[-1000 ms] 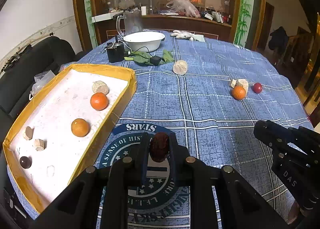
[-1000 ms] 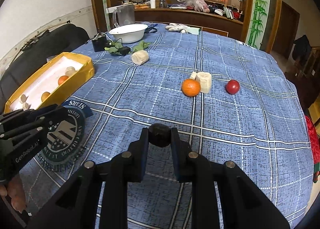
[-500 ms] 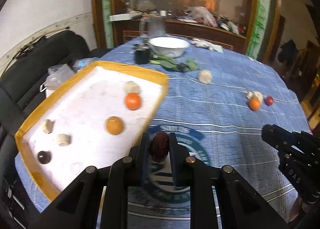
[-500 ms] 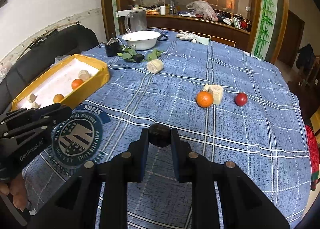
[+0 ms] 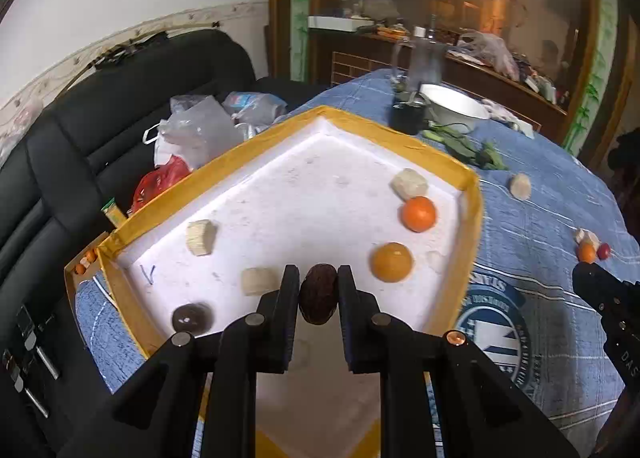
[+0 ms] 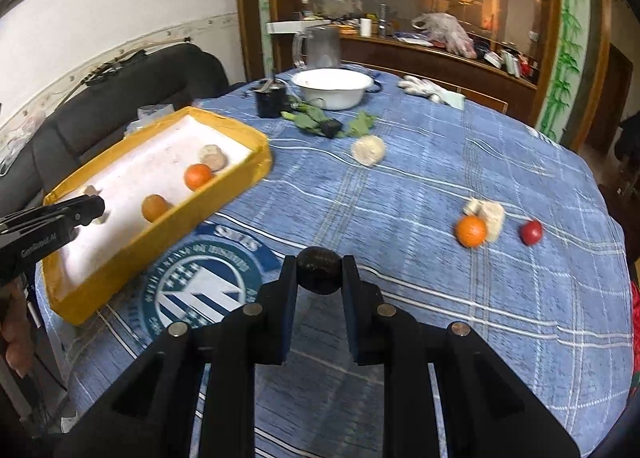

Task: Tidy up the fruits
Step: 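Carry the dark plum and red date over the yellow-rimmed tray, then open both grippers to drop the plum and date into the tray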

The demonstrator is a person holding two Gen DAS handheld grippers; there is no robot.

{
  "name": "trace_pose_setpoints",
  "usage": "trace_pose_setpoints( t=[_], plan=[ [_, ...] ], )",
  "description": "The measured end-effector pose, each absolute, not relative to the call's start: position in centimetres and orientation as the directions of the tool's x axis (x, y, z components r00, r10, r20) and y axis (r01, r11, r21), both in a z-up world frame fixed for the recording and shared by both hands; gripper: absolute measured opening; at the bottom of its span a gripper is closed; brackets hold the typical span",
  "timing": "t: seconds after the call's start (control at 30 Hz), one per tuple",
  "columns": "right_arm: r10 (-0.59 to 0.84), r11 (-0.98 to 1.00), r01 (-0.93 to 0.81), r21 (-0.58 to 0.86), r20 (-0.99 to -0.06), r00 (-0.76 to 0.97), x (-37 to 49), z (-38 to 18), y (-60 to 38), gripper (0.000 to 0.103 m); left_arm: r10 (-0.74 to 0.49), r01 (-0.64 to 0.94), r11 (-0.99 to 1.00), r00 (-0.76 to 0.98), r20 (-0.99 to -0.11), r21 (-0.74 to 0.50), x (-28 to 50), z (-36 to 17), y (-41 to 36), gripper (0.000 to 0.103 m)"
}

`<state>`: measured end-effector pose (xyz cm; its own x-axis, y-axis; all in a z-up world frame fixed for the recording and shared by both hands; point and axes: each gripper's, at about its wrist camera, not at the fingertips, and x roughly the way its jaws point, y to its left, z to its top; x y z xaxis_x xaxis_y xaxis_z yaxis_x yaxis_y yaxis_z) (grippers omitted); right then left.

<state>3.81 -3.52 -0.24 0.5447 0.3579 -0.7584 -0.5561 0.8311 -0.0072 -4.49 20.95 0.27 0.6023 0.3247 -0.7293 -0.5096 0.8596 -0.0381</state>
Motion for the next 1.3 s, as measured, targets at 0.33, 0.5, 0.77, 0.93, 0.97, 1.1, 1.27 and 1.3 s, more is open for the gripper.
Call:
trace_pose_setpoints(
  t=[0.33, 0.5, 0.77, 0.93, 0.97, 1.1, 1.27, 1.3],
  plan=[
    [0.438, 0.76, -0.65, 0.012, -0.747, 0.5, 3.7, 0.0, 3.4, 0.023, 0.318, -0.529, 0.848, 0.564, -0.762, -0.038, -4.2, -0.9, 22.7, 0.017],
    [0.473, 0.725, -0.688, 0.026, -0.746, 0.47, 4.3, -0.4, 7.0, 0.023, 0.308, -0.522, 0.852, 0.551, -0.775, -0.033, -3.9, -1.5, 22.9, 0.017],
    [0.482, 0.698, -0.715, 0.041, -0.766, 0.426, 6.2, -2.1, 11.5, 0.024, 0.305, -0.523, 0.852, 0.543, -0.782, -0.031, -3.3, -2.0, 23.5, 0.017],
    [0.482, 0.694, -0.717, 0.067, -0.782, 0.394, 7.6, -3.4, 13.1, 0.024, 0.291, -0.507, 0.861, 0.544, -0.787, -0.033, -3.2, -1.9, 23.3, 0.017],
    [0.483, 0.692, -0.719, 0.069, -0.784, 0.39, 7.7, -3.6, 13.3, 0.024, 0.287, -0.503, 0.864, 0.544, -0.788, -0.032, -3.1, -2.0, 23.2, 0.017],
    [0.489, 0.684, -0.726, 0.078, -0.787, 0.376, 8.4, -4.0, 14.5, 0.024, 0.288, -0.502, 0.864, 0.531, -0.797, -0.023, -2.9, -2.3, 23.1, 0.017],
    [0.495, 0.676, -0.731, 0.088, -0.789, 0.363, 9.0, -4.4, 15.7, 0.024, 0.307, -0.531, 0.847, 0.51, -0.804, -0.013, -3.0, -2.8, 23.7, 0.018],
    [0.495, 0.676, -0.731, 0.089, -0.79, 0.362, 9.0, -4.5, 15.8, 0.024, 0.308, -0.542, 0.84, 0.502, -0.808, -0.016, -3.0, -2.9, 23.9, 0.018]
  ],
)
